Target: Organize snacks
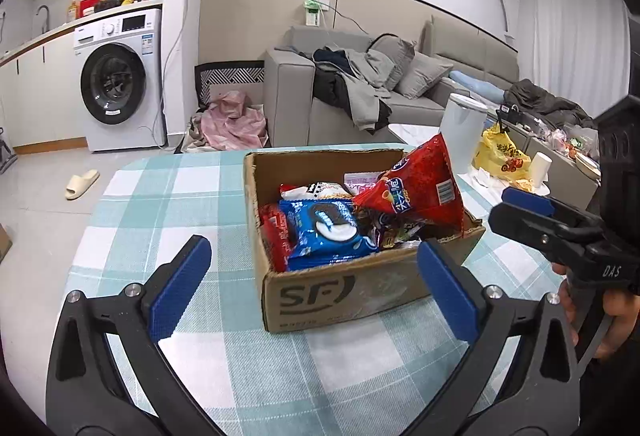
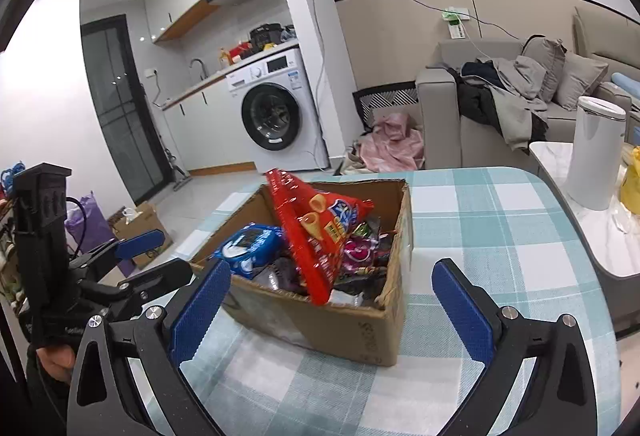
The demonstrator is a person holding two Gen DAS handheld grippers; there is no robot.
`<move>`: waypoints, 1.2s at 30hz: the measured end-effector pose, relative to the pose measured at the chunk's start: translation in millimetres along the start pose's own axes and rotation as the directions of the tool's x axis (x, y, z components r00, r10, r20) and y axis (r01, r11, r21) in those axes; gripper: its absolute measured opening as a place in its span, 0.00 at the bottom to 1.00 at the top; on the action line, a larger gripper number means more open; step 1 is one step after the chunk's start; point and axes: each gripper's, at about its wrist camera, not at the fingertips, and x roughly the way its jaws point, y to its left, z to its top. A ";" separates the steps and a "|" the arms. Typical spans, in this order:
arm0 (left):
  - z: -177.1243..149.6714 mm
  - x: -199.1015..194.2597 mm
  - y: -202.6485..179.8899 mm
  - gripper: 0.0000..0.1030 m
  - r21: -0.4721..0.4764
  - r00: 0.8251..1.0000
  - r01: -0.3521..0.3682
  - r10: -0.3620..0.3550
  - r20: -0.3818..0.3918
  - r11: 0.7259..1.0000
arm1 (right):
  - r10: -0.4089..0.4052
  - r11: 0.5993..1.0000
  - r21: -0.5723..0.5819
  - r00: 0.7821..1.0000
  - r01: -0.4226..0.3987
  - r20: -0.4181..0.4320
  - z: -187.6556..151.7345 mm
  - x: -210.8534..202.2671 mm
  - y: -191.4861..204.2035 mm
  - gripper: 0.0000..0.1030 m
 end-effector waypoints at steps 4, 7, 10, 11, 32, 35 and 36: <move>-9.9 -12.9 0.9 1.00 0.003 1.000 -0.013 0.013 0.018 1.000 | 0.015 1.000 -0.017 1.000 -0.015 0.021 -13.0 -8.7 4.8 1.00; -18.6 -22.1 -0.6 1.00 0.008 0.999 -0.024 0.023 0.043 1.000 | 0.024 0.999 -0.025 0.999 -0.023 0.034 -22.2 -12.1 8.3 1.00; -26.1 -27.6 -4.3 1.00 0.014 0.997 -0.037 0.036 0.063 0.999 | 0.030 0.999 -0.037 0.999 -0.029 0.039 -31.5 -14.3 10.9 1.00; -29.0 -29.9 -4.9 1.00 0.016 0.997 -0.037 0.036 0.071 0.999 | 0.031 0.999 -0.042 0.999 -0.029 0.039 -33.4 -14.5 11.1 1.00; -77.2 -45.8 0.4 1.00 0.016 0.986 -0.097 0.094 0.139 0.995 | -0.007 0.993 -0.117 0.989 0.025 0.147 -69.5 -33.0 21.4 1.00; -78.4 -46.1 0.0 1.00 0.019 0.986 -0.093 0.089 0.143 0.995 | -0.004 0.993 -0.120 0.988 0.022 0.154 -70.0 -34.5 22.1 1.00; -78.1 -46.3 0.2 1.00 0.019 0.986 -0.094 0.090 0.144 0.995 | -0.005 0.993 -0.118 0.988 0.023 0.156 -69.9 -34.7 21.4 1.00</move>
